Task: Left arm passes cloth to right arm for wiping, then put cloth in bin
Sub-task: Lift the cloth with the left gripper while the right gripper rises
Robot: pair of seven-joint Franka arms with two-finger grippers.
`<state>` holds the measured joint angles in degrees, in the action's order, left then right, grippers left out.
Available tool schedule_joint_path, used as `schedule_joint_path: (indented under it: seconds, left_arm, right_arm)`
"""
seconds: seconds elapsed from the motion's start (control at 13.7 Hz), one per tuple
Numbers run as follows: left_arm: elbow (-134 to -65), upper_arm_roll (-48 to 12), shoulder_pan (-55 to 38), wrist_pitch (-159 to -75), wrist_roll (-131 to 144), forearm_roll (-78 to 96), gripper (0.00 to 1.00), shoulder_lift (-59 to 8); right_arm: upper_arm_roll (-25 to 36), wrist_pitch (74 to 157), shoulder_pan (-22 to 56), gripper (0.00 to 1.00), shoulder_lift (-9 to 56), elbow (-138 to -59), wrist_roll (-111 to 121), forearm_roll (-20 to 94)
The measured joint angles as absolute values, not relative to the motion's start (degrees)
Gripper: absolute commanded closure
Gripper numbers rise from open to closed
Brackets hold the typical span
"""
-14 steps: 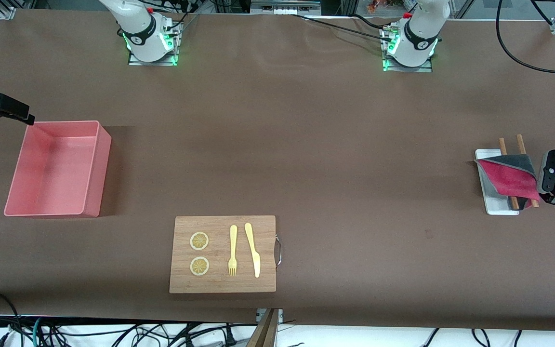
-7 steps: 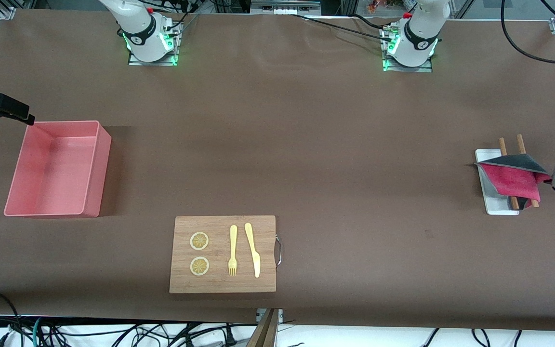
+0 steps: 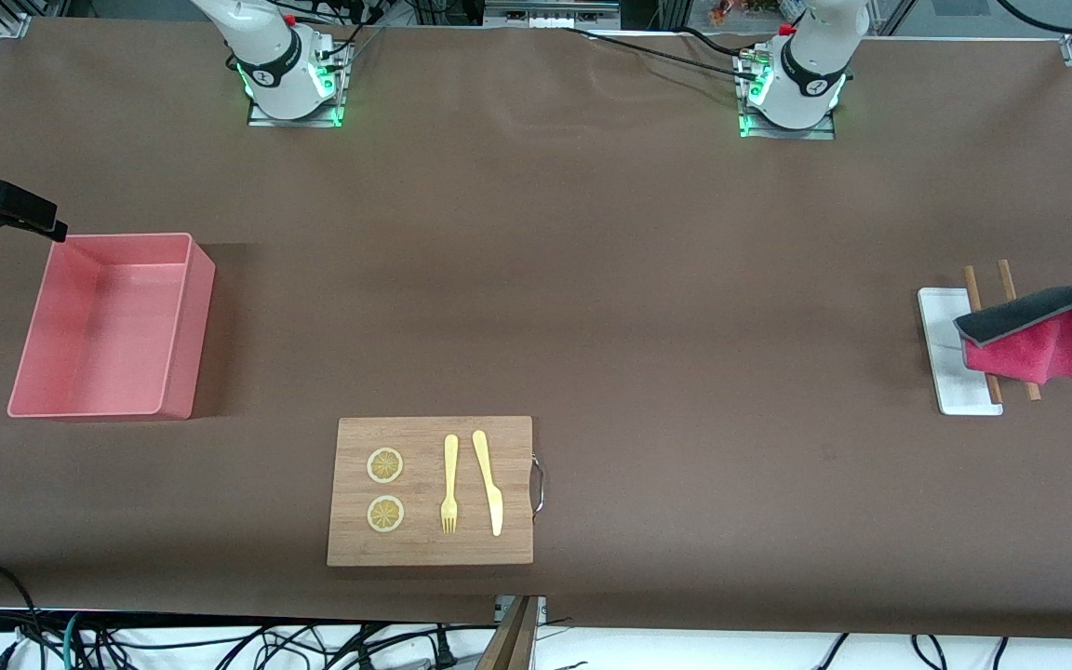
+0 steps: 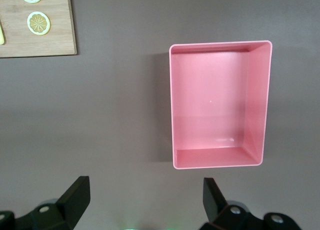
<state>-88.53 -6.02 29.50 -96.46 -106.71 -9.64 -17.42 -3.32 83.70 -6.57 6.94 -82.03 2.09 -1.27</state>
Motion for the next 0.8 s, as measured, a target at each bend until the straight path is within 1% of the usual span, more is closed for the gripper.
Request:
schedule_joint_path:
  seconds: [0.15,0.36,0.66,0.8]
  left_arm:
    - [-84.98,-9.38,28.63,-87.78,-94.57,-9.55,1.0,-15.81]
    - [-80.85,-17.71,27.84,-80.74,-75.98,-9.21,1.0,-15.45]
    - [-80.83,-26.94,26.0,-79.59,-49.16,-1.07,1.0,-16.83]
    - [-80.79,-28.59,20.63,-81.52,-36.98,1.37,1.0,-18.1]
  right_arm:
    - [-3.44,83.7,-6.49,0.0,6.94,-82.03,2.09,-1.27]
    - [-3.51,83.73,-6.36,0.0,7.38,-82.11,2.1,-1.27]
    - [-3.58,83.87,-5.97,0.0,10.84,-82.45,2.09,-1.27]
    - [-3.61,84.23,-5.86,0.0,12.45,-82.45,2.08,-1.19]
